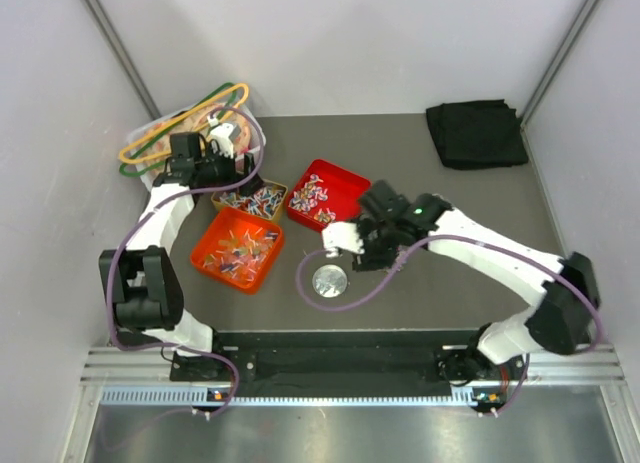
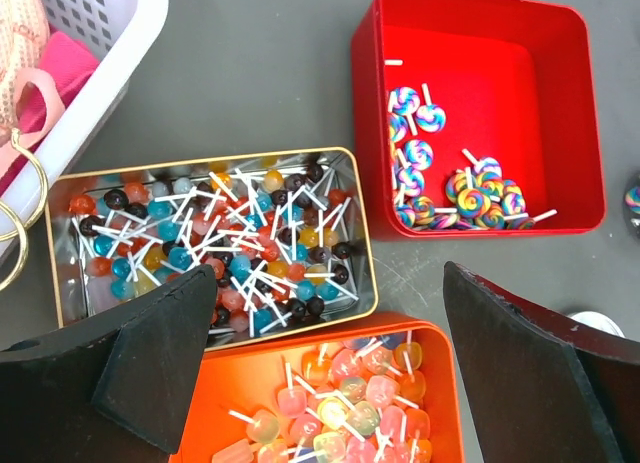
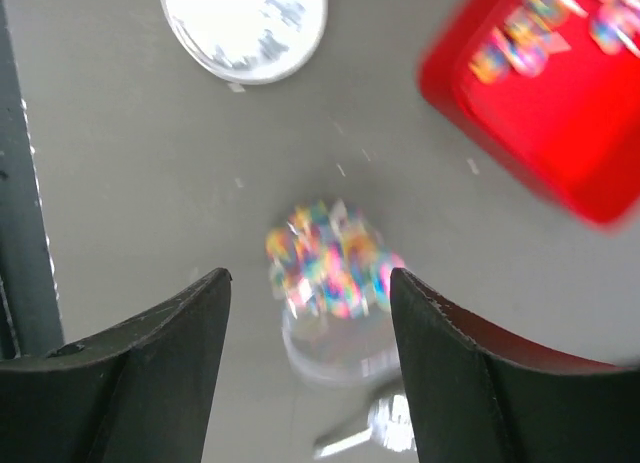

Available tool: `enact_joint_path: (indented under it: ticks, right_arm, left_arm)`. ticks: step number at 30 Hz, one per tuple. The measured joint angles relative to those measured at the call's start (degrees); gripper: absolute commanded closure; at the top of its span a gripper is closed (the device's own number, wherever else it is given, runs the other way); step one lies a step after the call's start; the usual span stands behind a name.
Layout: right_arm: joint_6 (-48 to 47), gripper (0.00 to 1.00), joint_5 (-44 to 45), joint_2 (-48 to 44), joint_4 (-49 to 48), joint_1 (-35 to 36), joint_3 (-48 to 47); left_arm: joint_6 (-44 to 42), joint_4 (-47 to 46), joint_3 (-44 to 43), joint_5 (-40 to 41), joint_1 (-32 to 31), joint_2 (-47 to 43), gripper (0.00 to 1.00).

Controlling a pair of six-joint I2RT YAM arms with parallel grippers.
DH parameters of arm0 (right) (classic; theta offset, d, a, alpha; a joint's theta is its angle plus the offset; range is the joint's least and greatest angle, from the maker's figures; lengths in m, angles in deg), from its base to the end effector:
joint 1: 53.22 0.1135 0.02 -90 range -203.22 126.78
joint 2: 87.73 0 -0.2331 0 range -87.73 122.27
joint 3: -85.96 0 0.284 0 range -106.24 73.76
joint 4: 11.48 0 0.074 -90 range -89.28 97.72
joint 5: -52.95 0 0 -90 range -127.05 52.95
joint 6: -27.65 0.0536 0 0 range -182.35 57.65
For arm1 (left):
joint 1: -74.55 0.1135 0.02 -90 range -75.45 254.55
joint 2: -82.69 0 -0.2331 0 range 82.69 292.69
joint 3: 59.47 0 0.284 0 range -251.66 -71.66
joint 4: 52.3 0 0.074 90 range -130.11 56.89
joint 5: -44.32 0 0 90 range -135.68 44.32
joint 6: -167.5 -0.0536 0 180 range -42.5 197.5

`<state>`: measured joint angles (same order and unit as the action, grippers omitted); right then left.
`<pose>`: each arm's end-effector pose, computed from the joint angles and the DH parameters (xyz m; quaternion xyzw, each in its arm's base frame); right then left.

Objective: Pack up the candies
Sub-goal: Pick up the bottle lid at the center of the board.

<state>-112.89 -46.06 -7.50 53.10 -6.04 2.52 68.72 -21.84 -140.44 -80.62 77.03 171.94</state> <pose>0.2146 0.2440 0.2477 -0.7402 0.6209 0.0688 0.2486 0.3909 -0.0138 0.2319 0.1769 0.8516 -0.2289 0.4372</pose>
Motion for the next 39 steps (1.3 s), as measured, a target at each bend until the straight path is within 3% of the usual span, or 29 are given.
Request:
enact_joint_path:
  ticks: [6, 14, 20, 25, 37, 39]
  right_arm:
    - [-1.8, 0.41, 0.9, 9.9, -3.7, 5.9, 0.0]
    - [-2.4, 0.45, 0.9, 16.5, -7.8, 11.0, -0.5]
    - [-2.4, 0.55, 0.5, 21.6, -9.4, 15.7, -0.9]
    - [-2.2, 0.72, -0.1, 25.2, -10.1, 17.2, -2.5]
    - [-0.2, 0.71, 0.4, 29.4, -12.1, 19.5, -3.5]
    - [0.3, 0.78, 0.9, 29.7, -12.7, 19.7, -3.5]
  left_arm:
    - [0.1, 0.0, 0.0, 0.0, 0.2, -1.9, 0.01]
    - [1.1, 0.0, 0.0, -2.7, 2.7, -2.5, 0.01]
    - [1.9, -0.7, 2.6, -4.4, 3.5, -2.5, 0.01]
    - [1.8, -0.7, 3.4, -5.4, 4.0, -2.5, 0.01]
    - [1.8, -0.8, 3.6, -7.7, 5.6, -2.5, 0.01]
    - [1.8, -0.8, 3.7, -7.9, 5.7, -2.5, 0.01]
